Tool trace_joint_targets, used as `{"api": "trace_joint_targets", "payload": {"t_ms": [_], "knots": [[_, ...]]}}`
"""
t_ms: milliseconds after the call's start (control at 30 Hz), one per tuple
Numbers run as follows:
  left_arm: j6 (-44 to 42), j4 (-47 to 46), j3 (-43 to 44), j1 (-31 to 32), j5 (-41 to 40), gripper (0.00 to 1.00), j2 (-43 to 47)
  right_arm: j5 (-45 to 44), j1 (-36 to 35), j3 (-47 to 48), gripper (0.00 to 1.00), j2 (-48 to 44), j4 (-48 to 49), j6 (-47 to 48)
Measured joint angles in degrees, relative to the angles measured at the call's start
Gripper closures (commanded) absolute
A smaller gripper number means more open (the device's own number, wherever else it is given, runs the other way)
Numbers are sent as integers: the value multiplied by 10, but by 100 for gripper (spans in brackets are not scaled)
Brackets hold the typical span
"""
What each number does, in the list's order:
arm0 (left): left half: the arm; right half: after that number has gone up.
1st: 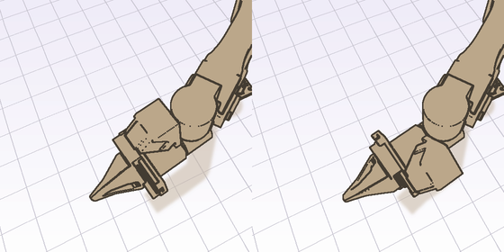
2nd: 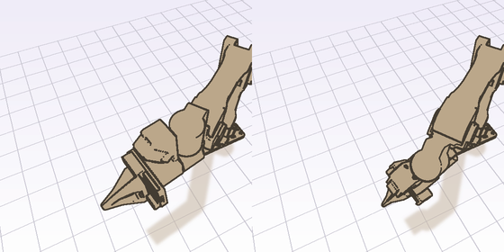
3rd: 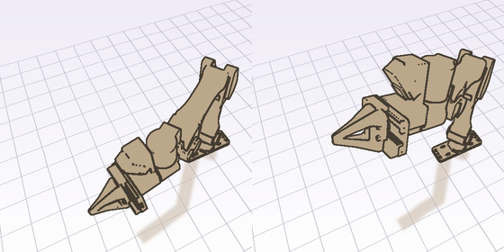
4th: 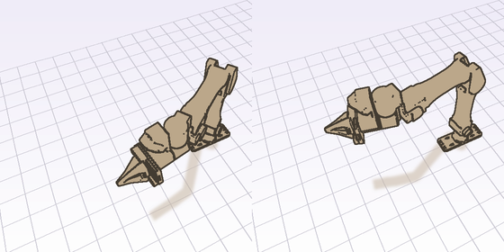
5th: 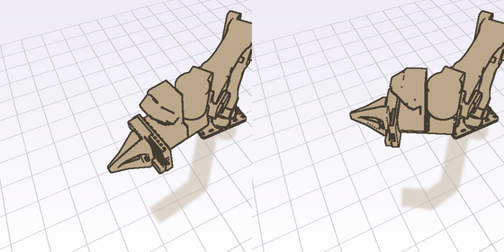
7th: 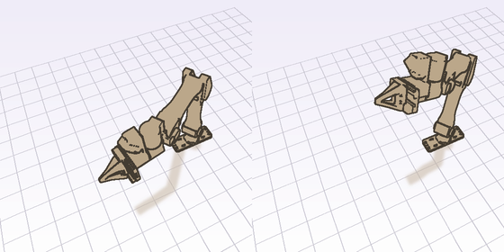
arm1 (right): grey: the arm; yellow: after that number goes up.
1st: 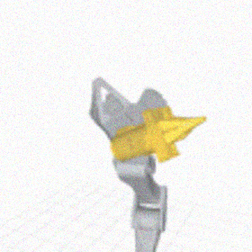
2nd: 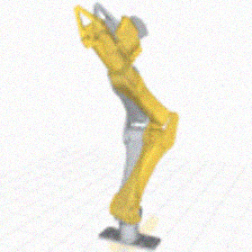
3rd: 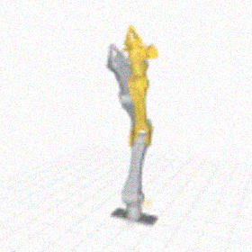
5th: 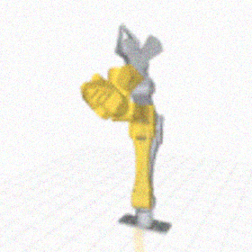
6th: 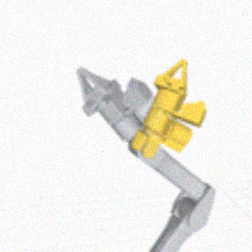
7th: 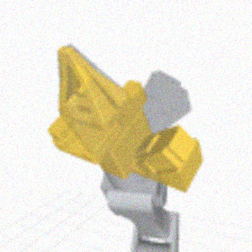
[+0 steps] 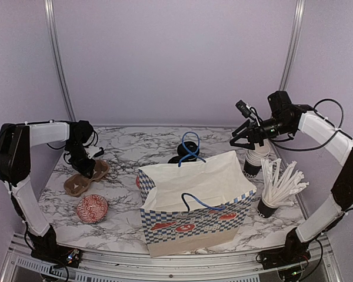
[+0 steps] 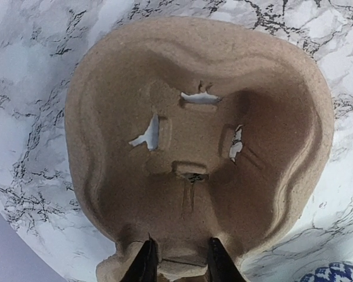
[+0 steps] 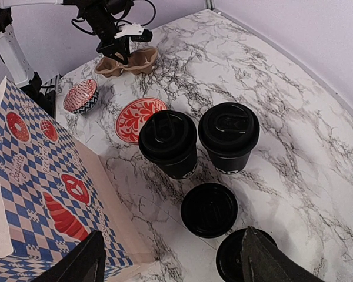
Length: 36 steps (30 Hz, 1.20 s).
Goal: Pack the takeout coffee
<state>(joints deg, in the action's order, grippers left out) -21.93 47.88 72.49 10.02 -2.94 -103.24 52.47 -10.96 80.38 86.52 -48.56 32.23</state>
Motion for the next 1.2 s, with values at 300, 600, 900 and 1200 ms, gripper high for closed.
{"api": "trace_joint_targets", "payload": {"t_ms": [300, 600, 900, 1200], "knots": [[32, 26, 54, 28, 0, 78, 92, 1, 0, 6, 24, 1, -10, 0], [66, 20, 271, 210, 92, 77, 231, 3, 0, 43, 24, 5, -34, 0], [112, -103, 307, 399, 261, 75, 274, -21, 0, 43, 23, -4, -47, 0], [126, -188, 305, 514, 341, 76, 165, -38, 0, 43, 23, -4, -47, -1]]}}
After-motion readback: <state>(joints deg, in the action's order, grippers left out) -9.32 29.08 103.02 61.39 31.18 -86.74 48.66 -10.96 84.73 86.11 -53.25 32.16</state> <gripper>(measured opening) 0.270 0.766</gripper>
